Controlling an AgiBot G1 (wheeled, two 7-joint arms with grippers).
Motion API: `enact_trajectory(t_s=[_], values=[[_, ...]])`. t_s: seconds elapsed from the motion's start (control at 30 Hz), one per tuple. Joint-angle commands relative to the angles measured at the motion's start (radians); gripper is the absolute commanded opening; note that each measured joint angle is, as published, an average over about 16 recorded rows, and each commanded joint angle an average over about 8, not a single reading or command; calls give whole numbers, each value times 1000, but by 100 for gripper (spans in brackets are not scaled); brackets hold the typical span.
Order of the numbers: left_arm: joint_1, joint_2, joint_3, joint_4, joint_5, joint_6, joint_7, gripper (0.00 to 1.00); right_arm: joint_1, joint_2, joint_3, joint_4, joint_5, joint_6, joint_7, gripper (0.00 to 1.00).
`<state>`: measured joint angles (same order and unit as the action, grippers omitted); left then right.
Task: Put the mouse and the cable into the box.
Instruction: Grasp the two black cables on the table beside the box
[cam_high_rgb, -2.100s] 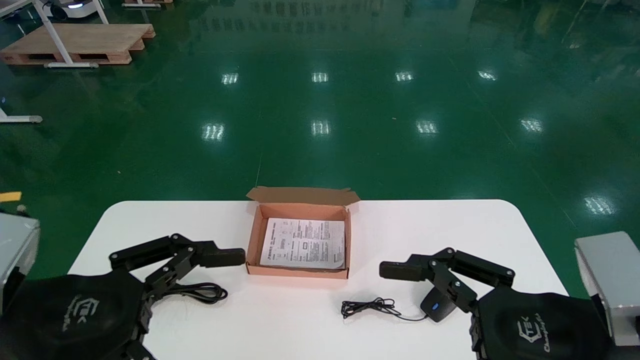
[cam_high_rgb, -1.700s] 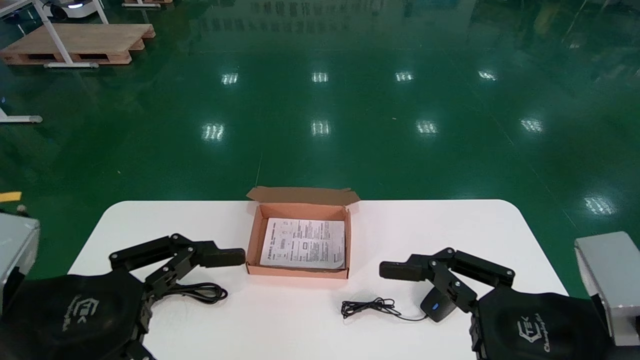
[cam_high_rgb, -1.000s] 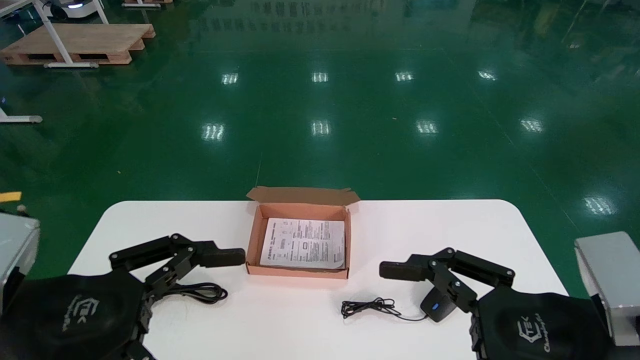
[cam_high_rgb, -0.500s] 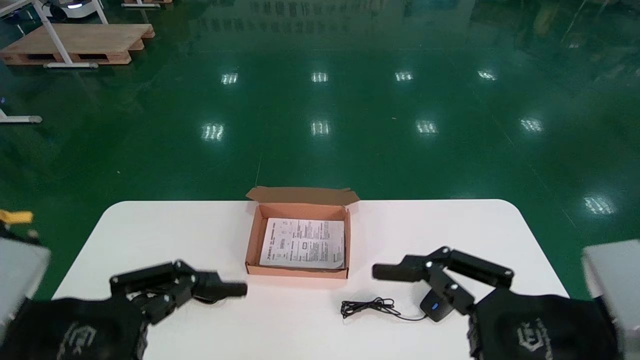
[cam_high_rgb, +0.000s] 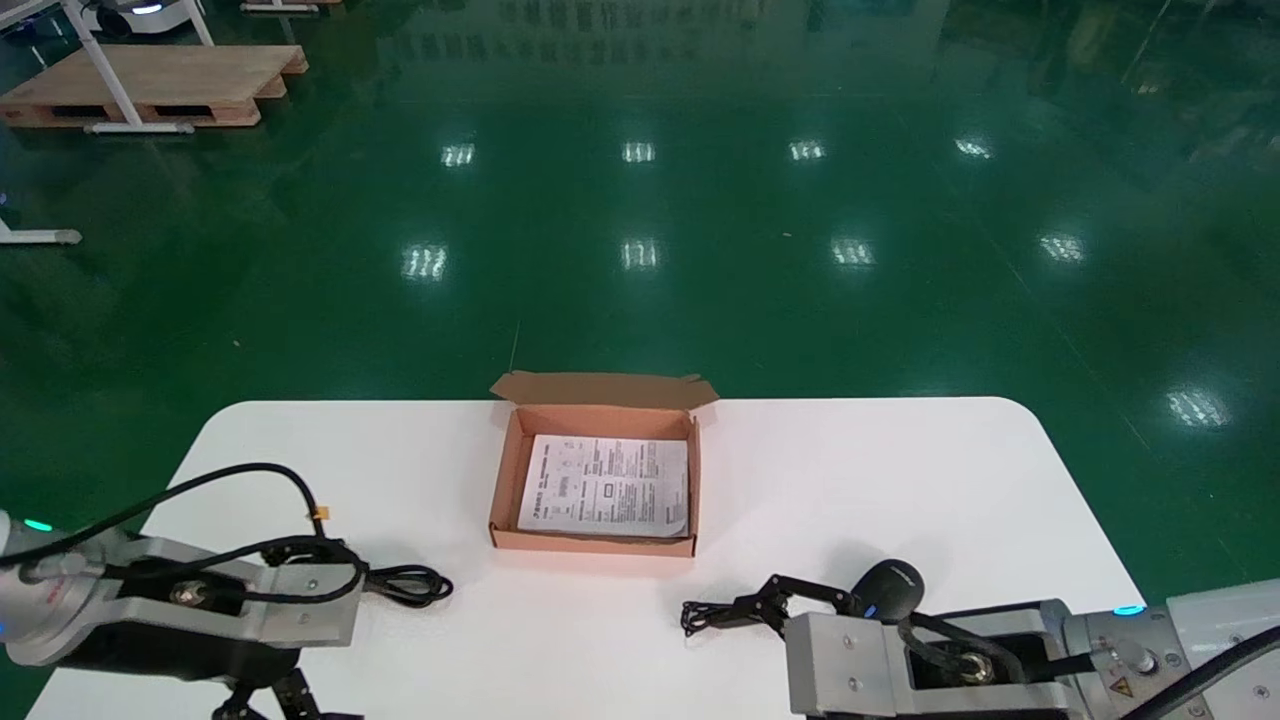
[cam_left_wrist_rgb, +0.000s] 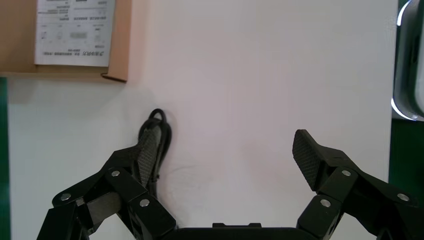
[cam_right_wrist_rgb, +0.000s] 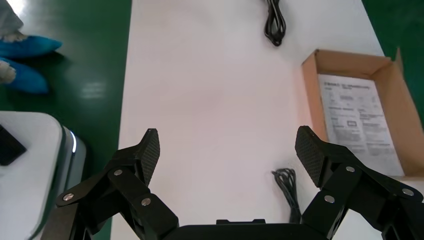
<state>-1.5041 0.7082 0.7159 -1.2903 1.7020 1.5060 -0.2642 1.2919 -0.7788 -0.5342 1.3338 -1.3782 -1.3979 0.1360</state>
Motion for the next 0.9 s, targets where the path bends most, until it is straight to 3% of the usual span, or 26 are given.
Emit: enact_trajectory(t_s=[0.03, 0.27, 0.47, 0.67, 0.9], values=[[-9, 27, 21, 11, 33, -18, -5, 100, 8, -14, -20, 0, -31, 11, 3, 100], [3, 15, 25, -1, 71, -25, -4, 100, -3, -11, -16, -4, -27, 2, -3, 100], [51, 61, 61, 21, 244, -190, 4, 100, -12, -28, -34, 4, -47, 4, 3, 100], [100, 151, 87, 201, 358, -387, 85, 100, 14, -45, -30, 5, -56, 22, 29, 100], [100, 238, 96, 420, 395, -527, 169, 100, 31, -37, -24, 9, -57, 20, 47, 100]])
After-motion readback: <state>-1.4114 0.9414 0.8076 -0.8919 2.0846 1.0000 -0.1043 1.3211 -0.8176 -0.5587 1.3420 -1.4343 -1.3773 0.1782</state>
